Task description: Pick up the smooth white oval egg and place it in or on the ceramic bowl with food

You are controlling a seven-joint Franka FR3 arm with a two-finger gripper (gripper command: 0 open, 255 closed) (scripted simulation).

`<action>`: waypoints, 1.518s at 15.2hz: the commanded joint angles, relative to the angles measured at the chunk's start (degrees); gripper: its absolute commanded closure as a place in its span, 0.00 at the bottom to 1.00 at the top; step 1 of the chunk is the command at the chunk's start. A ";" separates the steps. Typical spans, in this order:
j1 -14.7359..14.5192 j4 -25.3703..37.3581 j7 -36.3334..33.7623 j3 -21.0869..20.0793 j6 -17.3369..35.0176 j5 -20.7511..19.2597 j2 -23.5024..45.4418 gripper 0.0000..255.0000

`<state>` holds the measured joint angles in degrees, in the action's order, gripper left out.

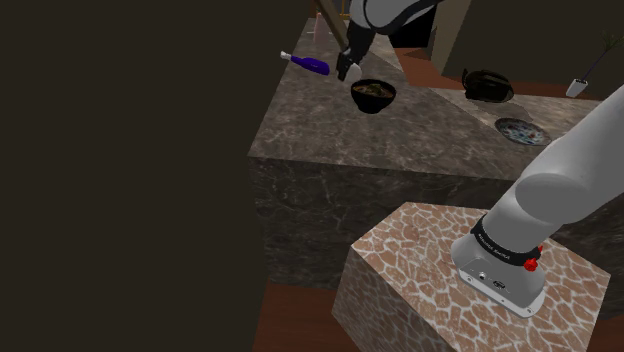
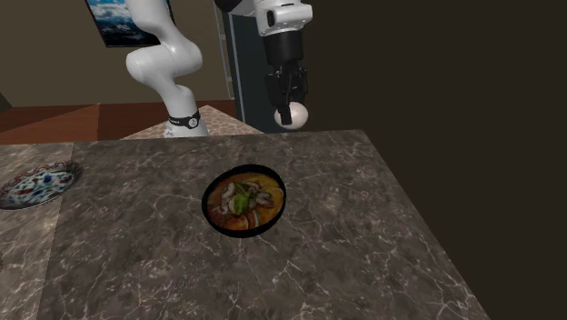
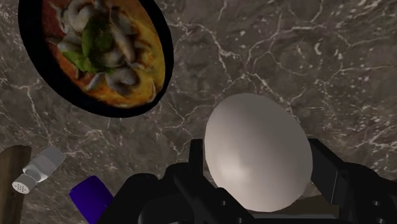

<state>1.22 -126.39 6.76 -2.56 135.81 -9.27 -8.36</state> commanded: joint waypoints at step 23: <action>6.59 4.15 21.46 10.62 4.66 7.10 7.30 1.00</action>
<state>7.85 -121.77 28.35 8.10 139.67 -2.16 -1.34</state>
